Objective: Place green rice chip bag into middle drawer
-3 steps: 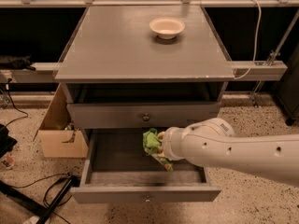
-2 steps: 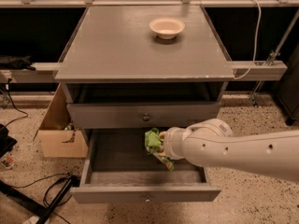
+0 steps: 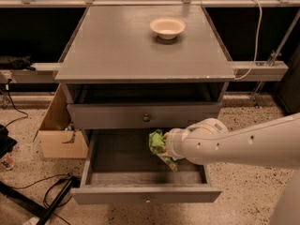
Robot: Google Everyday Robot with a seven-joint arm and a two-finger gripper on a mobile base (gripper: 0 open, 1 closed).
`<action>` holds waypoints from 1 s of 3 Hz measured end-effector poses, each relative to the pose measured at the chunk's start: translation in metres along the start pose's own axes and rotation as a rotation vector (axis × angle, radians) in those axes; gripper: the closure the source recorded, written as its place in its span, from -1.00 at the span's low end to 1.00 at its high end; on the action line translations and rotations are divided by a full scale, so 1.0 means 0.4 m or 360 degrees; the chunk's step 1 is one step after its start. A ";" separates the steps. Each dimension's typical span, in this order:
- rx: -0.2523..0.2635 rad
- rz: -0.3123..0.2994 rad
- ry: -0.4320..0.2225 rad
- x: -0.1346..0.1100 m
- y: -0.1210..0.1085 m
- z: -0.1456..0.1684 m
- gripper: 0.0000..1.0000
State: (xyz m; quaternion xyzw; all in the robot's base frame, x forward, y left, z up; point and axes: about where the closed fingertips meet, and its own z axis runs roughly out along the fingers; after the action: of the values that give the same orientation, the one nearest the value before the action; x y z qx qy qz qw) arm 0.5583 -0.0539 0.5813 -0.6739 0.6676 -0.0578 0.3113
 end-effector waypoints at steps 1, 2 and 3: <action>0.0002 -0.0001 0.0003 0.000 -0.004 0.001 0.48; 0.0002 -0.0001 0.0003 0.000 -0.004 0.001 -0.15; 0.0002 -0.0001 0.0003 0.000 -0.004 0.001 -0.61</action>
Offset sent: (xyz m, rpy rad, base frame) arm 0.0015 0.0001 0.0006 -0.0020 -0.0015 -0.0008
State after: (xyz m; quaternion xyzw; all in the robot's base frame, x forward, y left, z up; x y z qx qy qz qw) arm 0.5598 -0.0538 0.5820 -0.6739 0.6675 -0.0591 0.3111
